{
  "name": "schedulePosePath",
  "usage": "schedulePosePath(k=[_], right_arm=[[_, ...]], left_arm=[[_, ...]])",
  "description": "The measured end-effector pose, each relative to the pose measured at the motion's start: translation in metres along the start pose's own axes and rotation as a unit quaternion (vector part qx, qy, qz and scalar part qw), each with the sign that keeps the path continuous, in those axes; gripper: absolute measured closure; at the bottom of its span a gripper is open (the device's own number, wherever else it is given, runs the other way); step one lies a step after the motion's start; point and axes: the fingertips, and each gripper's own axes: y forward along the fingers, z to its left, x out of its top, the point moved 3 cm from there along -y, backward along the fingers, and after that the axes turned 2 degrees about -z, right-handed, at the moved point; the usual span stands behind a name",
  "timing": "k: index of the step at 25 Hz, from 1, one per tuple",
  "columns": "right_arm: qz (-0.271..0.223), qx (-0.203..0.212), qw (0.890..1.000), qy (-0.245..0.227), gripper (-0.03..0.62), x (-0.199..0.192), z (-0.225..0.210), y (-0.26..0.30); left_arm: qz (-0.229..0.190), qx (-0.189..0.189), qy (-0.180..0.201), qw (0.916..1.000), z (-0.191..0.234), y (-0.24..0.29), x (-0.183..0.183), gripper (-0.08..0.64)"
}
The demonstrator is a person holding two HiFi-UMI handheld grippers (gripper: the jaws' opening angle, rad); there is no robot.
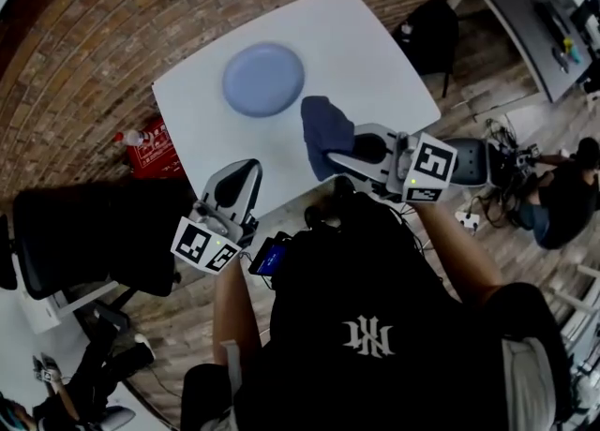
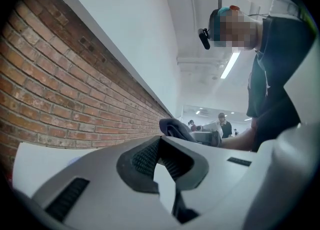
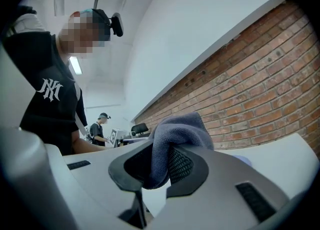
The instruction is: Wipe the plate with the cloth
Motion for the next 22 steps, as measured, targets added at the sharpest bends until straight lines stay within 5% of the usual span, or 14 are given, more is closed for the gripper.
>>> schedulePosePath(k=[14, 22], right_arm=[[0.024, 0.056, 0.997, -0.044, 0.518, 0.026, 0.030, -0.096], [0.010, 0.082, 0.996, -0.024, 0.518, 0.011, 0.035, -0.154]], left_arm=[[0.005, 0.029, 0.020, 0.9993, -0.086, 0.043, 0.011, 0.557], [-0.011, 0.069, -0.023, 0.9973, -0.148, 0.062, -0.006, 0.557]])
